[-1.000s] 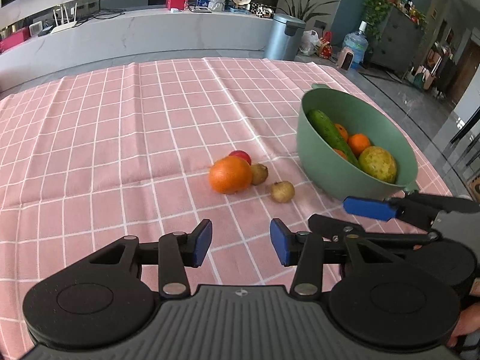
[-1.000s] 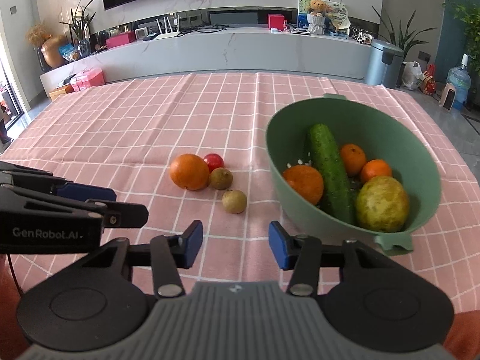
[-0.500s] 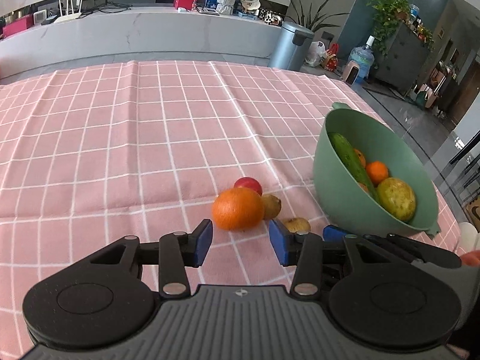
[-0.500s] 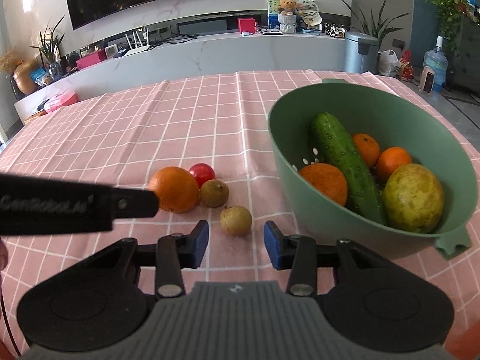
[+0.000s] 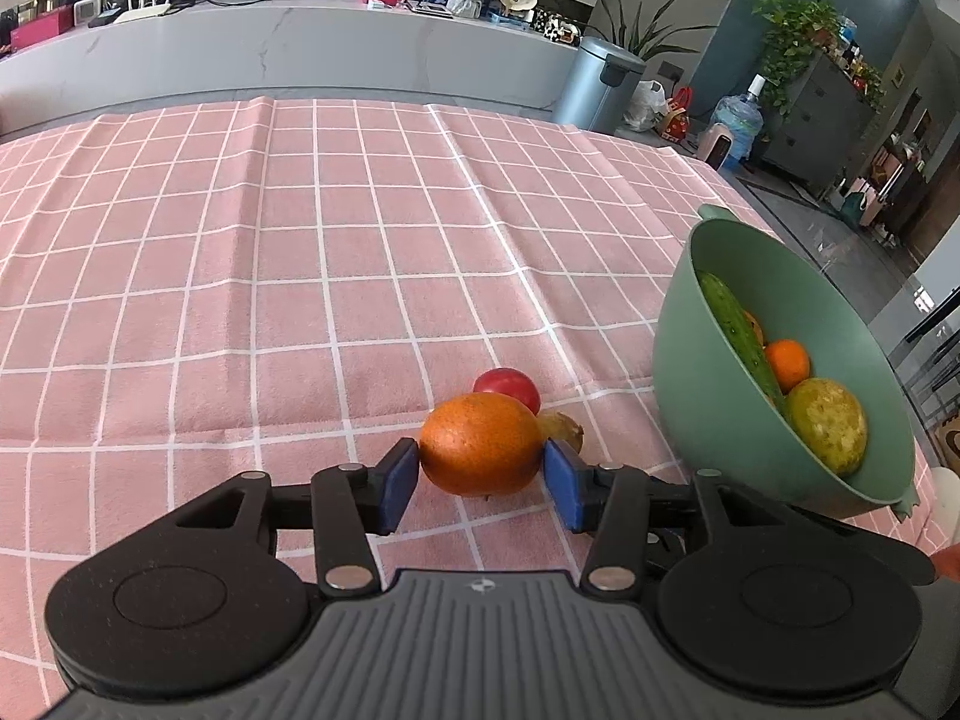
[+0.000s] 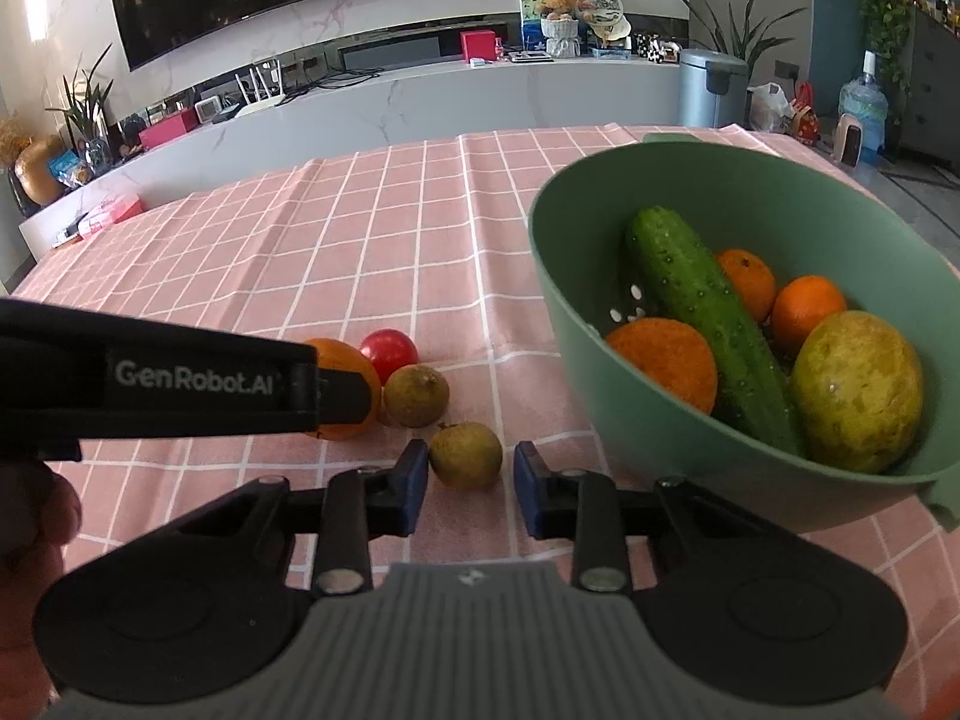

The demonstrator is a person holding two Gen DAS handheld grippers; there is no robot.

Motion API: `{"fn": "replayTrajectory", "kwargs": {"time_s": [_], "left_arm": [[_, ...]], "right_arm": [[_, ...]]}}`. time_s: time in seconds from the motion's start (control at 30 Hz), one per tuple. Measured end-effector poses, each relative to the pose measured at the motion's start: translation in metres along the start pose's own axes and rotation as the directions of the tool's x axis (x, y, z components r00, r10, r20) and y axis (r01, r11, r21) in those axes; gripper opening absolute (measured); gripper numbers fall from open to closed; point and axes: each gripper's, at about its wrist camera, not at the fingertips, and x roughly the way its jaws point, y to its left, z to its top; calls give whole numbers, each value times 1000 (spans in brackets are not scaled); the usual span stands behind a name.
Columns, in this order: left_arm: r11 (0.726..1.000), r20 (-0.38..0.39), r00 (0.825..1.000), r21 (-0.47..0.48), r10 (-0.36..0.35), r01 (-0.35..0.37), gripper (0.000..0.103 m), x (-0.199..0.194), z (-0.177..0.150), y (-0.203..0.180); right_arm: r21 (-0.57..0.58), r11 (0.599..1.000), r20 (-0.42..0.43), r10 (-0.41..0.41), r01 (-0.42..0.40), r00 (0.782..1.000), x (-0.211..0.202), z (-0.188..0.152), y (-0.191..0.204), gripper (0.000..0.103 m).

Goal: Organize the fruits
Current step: 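Grasp the orange with the left gripper while the right gripper grasps a small brown fruit, then carry the orange and the brown fruit over the green colander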

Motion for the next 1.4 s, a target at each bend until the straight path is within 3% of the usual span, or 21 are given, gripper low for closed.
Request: {"fn": "replayTrajectory", "kwargs": {"time_s": [0.37, 0.77, 1.1, 1.4], "left_arm": [[1000, -6, 1000, 0, -20, 20, 51, 4, -3, -1], [999, 3, 1000, -45, -9, 9, 49, -33, -19, -7], [998, 39, 998, -38, -45, 47, 49, -76, -30, -38], [997, 55, 996, 31, -66, 64, 49, -90, -23, -82]], "right_arm": [[-8, 1000, -5, 15, -15, 1000, -3, -1, -4, 22], [-47, 997, -25, 58, -59, 998, -29, 2, -4, 22], [-97, 988, -7, 122, -122, 993, -78, 1, -19, 22], [-139, 984, 44, 121, -113, 992, -122, 8, -55, 22]]}}
